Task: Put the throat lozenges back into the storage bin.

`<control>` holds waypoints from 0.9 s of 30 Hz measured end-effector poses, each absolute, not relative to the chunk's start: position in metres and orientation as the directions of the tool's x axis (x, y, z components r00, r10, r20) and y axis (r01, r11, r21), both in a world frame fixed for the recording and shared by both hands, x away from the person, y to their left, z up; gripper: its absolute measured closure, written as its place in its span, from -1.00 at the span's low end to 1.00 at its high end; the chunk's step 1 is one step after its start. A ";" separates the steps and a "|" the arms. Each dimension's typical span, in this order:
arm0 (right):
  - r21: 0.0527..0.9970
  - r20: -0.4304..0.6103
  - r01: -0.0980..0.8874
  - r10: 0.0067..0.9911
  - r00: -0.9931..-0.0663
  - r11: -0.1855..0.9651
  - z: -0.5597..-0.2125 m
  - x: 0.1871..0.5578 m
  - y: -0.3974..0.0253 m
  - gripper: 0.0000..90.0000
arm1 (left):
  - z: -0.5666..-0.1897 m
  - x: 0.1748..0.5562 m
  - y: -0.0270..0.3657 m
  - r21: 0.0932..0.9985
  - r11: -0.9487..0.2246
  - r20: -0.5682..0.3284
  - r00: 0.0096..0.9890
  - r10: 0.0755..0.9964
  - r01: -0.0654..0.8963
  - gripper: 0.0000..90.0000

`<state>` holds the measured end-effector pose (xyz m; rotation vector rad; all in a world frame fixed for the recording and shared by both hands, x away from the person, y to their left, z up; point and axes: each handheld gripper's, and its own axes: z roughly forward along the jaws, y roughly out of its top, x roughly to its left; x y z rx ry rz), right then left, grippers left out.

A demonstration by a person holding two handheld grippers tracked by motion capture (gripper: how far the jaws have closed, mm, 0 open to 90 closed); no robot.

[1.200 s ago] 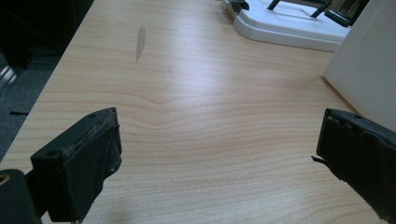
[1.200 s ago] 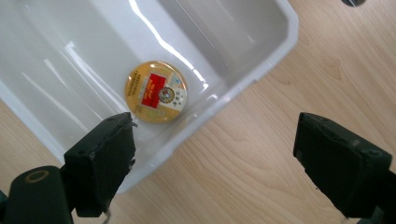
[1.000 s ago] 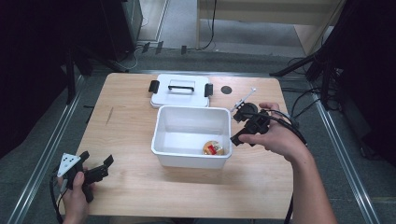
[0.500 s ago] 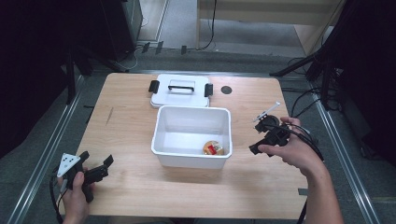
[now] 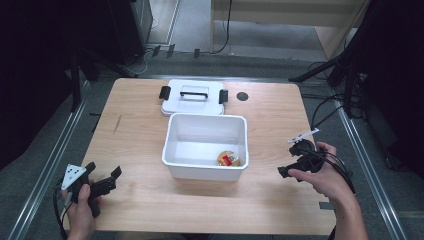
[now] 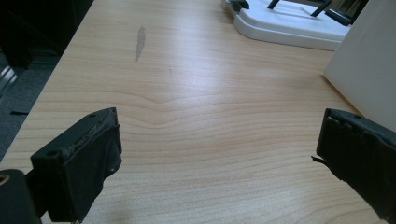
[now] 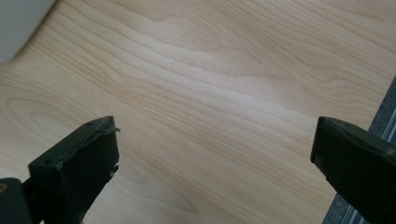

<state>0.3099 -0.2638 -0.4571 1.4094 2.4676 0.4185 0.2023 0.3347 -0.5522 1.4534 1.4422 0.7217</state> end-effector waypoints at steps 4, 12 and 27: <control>0.422 -0.090 0.789 0.887 -0.453 0.446 -0.467 0.304 -0.275 -1.00 | -0.552 0.202 0.335 0.898 0.124 -0.199 0.136 0.971 0.422 -0.99; 0.515 -0.086 0.775 0.922 -0.378 0.366 -0.483 0.291 -0.299 -1.00 | -0.552 0.203 0.335 0.897 0.124 -0.199 0.137 0.970 0.423 -0.99; 0.694 -0.016 0.699 0.974 -0.226 0.174 -0.513 0.255 -0.349 -1.00 | -0.552 0.202 0.335 0.896 0.129 -0.205 0.139 0.969 0.424 -0.99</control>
